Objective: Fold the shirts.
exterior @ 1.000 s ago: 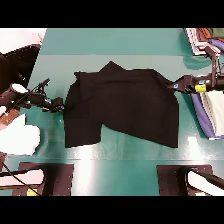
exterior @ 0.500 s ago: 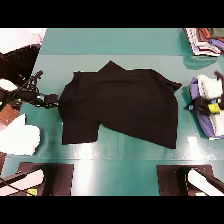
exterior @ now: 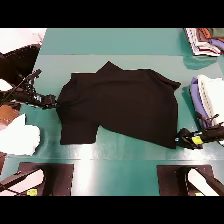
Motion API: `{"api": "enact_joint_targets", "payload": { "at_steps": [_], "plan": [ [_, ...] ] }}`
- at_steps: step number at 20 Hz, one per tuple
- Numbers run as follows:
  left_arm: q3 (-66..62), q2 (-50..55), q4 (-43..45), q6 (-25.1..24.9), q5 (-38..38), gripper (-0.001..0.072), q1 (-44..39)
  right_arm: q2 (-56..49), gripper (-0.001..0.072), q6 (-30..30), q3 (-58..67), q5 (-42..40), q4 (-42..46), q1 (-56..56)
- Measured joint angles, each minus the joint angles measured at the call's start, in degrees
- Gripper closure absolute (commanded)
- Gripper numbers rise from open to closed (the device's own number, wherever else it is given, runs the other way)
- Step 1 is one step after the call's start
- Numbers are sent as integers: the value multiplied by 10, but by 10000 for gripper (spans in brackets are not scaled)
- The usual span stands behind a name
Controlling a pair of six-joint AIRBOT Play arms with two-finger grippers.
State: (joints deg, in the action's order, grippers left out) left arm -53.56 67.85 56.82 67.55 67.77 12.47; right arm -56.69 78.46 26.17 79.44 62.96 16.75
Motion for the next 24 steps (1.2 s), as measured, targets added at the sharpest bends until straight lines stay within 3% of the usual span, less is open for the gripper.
{"api": "enact_joint_targets", "payload": {
  "at_steps": [1, 4, 5, 9, 12, 18, 24],
  "plan": [
    [0, 0, 1, 0, 0, 679, 0, 1, 342, 2, -7, -6, -8, -13],
    [0, -1, 2, 0, 4, 680, 0, 2, 658, 7, -19, -33, -14, -47],
    [0, -2, 2, 0, 5, 680, 0, 3, 694, 8, -21, -42, -13, -57],
    [-8, -38, 3, 10, 5, 680, 0, 12, 695, 9, 13, -54, -13, -105],
    [-52, -99, 3, 29, 2, 679, 0, 43, 695, 9, 112, -50, -15, -128],
    [-288, -218, -1, 67, 0, 679, 0, 109, 695, 9, 469, -68, -14, -113],
    [-585, -252, -1, 122, -1, 680, 0, 110, 695, -4, 811, -55, -14, -33]
  ]
}}
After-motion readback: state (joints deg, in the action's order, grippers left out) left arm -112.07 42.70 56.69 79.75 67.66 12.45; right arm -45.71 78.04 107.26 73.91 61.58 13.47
